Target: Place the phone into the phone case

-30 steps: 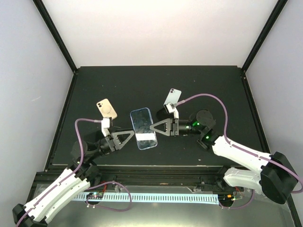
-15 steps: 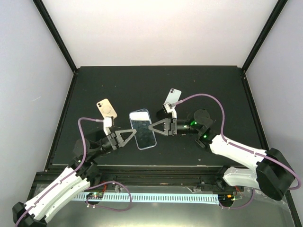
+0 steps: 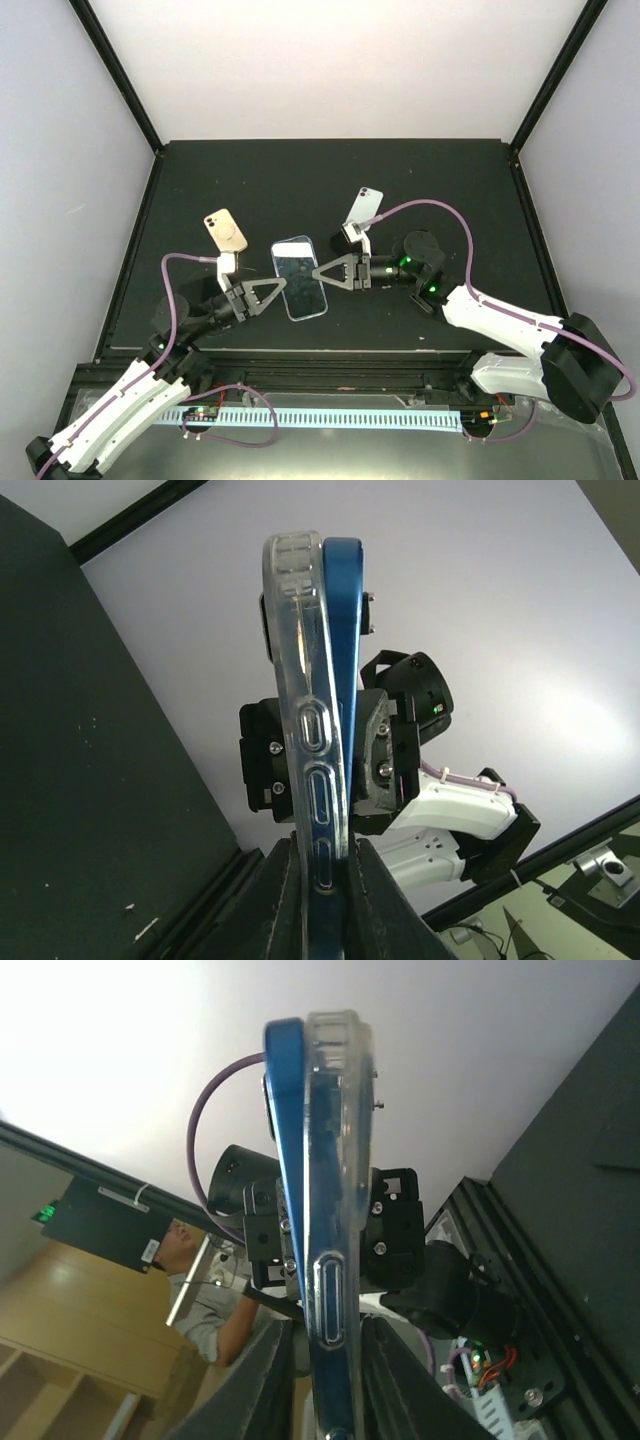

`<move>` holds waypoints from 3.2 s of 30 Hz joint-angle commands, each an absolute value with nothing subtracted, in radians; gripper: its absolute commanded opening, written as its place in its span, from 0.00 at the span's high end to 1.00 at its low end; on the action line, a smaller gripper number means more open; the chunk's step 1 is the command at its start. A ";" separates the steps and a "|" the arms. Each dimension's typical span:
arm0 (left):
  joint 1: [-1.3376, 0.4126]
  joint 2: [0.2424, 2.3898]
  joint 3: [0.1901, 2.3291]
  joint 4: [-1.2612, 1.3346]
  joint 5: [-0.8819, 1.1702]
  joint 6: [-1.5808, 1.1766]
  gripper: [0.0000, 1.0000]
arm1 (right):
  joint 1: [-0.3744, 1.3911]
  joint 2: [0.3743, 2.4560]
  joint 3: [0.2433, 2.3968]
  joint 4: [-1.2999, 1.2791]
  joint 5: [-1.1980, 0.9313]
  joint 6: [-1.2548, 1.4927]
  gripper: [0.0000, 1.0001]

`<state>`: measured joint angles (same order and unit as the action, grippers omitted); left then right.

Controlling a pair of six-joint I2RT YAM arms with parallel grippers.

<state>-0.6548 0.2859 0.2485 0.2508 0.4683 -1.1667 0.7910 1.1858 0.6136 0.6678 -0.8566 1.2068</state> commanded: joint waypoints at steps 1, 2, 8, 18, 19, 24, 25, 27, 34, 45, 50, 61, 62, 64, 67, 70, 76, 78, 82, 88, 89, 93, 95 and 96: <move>-0.650 0.277 0.294 0.269 0.486 -1.116 0.97 | 0.792 1.183 0.647 0.662 -0.889 1.173 0.74; -0.651 0.280 0.296 0.273 0.507 -1.106 0.97 | 0.792 1.181 0.657 0.656 -0.892 1.172 0.71; -0.651 0.303 0.292 0.312 0.610 -1.075 0.97 | 0.791 1.171 0.744 0.535 -0.875 1.099 0.64; -0.651 0.307 0.314 0.234 0.646 -1.010 0.97 | 0.791 1.199 0.819 0.538 -0.863 1.107 0.72; -0.651 0.305 0.308 0.245 0.649 -1.015 0.97 | 0.791 1.199 0.817 0.537 -0.861 1.101 0.76; -0.650 0.280 0.310 0.251 0.625 -1.042 0.82 | 0.790 1.202 0.790 0.559 -0.888 1.094 0.90; -0.650 0.270 0.308 0.256 0.609 -1.053 0.76 | 0.791 1.200 0.783 0.564 -0.892 1.090 0.92; -0.652 0.249 0.298 0.272 0.579 -1.082 0.68 | 0.791 1.198 0.765 0.565 -0.910 1.073 0.93; -0.650 0.218 0.272 0.237 0.476 -1.101 0.56 | 0.791 1.166 0.677 0.547 -0.956 1.009 0.93; -0.651 0.250 0.261 0.211 0.446 -1.100 0.63 | 0.794 1.149 0.663 0.452 -0.963 0.931 0.92; -0.651 0.311 0.257 0.271 0.493 -1.105 0.61 | 0.794 1.151 0.674 0.458 -0.963 0.948 0.92; -0.651 0.407 0.264 0.370 0.581 -1.107 0.84 | 0.794 1.173 0.684 0.477 -0.977 0.951 0.92; -0.651 0.405 0.260 0.378 0.585 -1.108 0.90 | 0.794 1.175 0.685 0.478 -0.982 0.950 0.92; -0.652 0.399 0.252 0.392 0.589 -1.108 0.98 | 0.794 1.174 0.688 0.479 -0.995 0.948 0.92; -0.651 0.381 0.242 0.400 0.590 -1.109 0.99 | 0.794 1.172 0.690 0.465 -0.996 0.937 0.92; -0.652 0.367 0.239 0.388 0.583 -1.101 0.98 | 0.794 1.170 0.691 0.461 -0.984 0.943 0.92; -0.651 0.359 0.244 0.369 0.585 -1.083 0.63 | 0.794 1.151 0.709 0.456 -0.976 0.945 0.92; -0.651 0.357 0.255 0.339 0.587 -1.056 0.51 | 0.793 1.145 0.718 0.448 -0.971 0.948 0.92; -0.651 0.371 0.249 0.343 0.598 -1.033 0.41 | 0.793 1.130 0.735 0.435 -0.940 0.953 0.92; -0.651 0.429 0.252 0.367 0.639 -1.030 0.56 | 0.794 1.137 0.774 0.424 -0.893 0.963 0.92; -0.651 0.440 0.258 0.368 0.649 -1.025 0.63 | 0.794 1.143 0.780 0.420 -0.894 0.963 0.92; -0.651 0.471 0.257 0.388 0.660 -1.019 0.90 | 0.792 1.145 0.793 0.363 -0.868 0.930 0.86; -0.652 0.478 0.261 0.385 0.666 -1.005 0.98 | 0.782 1.138 0.803 0.315 -0.865 0.901 0.82; -0.651 0.479 0.263 0.386 0.672 -1.001 0.98 | 0.776 1.134 0.811 0.293 -0.867 0.886 0.81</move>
